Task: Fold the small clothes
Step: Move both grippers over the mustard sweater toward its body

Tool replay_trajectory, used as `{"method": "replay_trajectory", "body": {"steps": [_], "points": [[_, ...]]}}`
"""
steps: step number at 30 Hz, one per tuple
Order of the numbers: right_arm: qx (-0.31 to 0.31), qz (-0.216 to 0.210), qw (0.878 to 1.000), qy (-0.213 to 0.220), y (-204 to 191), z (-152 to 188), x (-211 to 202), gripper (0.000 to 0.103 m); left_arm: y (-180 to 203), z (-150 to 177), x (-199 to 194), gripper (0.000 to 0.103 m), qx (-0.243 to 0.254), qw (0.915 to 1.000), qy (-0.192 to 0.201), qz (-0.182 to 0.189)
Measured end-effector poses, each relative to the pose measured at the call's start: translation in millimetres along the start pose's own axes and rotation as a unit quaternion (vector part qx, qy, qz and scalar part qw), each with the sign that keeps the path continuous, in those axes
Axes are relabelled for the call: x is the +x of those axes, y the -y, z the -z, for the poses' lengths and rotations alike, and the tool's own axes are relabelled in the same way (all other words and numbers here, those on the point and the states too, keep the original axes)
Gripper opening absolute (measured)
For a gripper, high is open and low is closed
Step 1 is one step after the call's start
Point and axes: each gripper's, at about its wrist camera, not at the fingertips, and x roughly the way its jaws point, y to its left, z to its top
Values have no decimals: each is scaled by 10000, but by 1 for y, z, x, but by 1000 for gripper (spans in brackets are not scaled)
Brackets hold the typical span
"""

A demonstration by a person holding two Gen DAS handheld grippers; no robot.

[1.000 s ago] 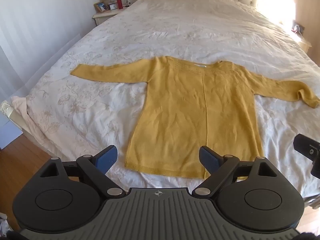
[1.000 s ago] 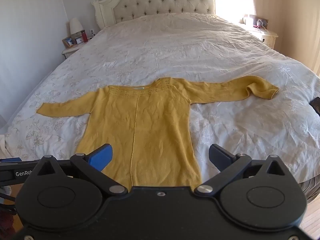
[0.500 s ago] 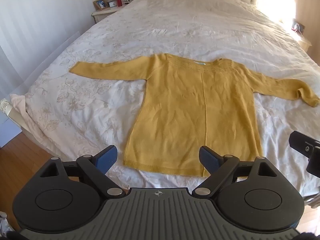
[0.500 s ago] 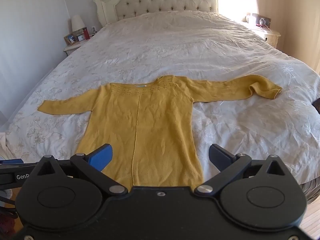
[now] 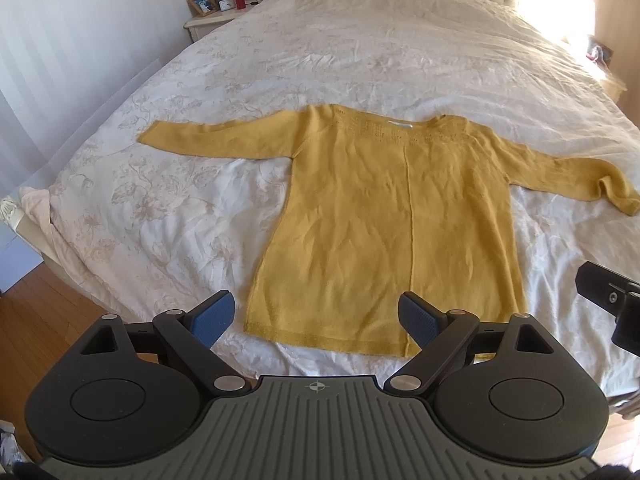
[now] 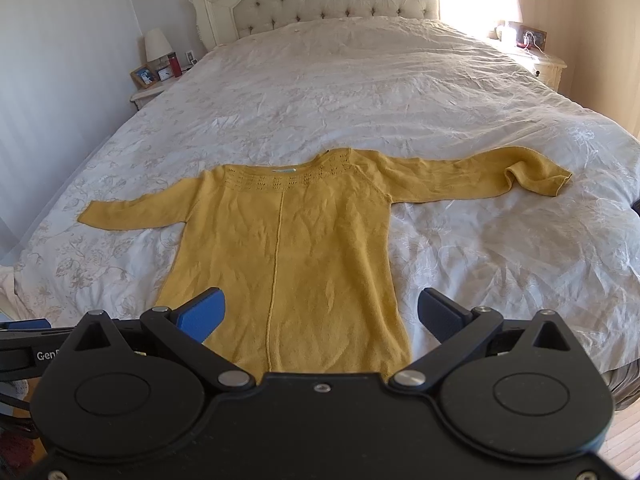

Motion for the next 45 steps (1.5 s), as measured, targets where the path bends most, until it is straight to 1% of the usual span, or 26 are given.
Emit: {"method": "replay_trajectory", "body": {"steps": [12, 23, 29, 36, 42, 43, 44, 45], "points": [[8, -84, 9998, -155, 1, -2, 9, 102, 3, -7, 12, 90, -31, 9999, -160, -31], [66, -124, 9994, -327, -2, -10, 26, 102, -1, -17, 29, 90, -55, 9994, -343, -85], [78, -100, 9990, -428, -6, -19, 42, 102, -4, -30, 44, 90, -53, 9989, -457, -57], [139, -79, 9981, -587, -13, -36, 67, 102, -6, -55, 70, 90, -18, 9982, -600, 49], [317, -156, 9970, -683, -8, -49, 95, 102, -16, -80, 99, 89, 45, 9981, -594, 170], [367, -137, 9968, -696, -7, -48, 102, 101, -18, -82, 106, 88, 59, 9979, -617, 194], [425, -125, 9965, -714, -5, -48, 108, 98, -21, -84, 115, 87, 74, 9978, -615, 243], [476, -100, 9960, -751, -1, -46, 115, 89, -24, -84, 124, 79, 102, 9977, -605, 299]]}}
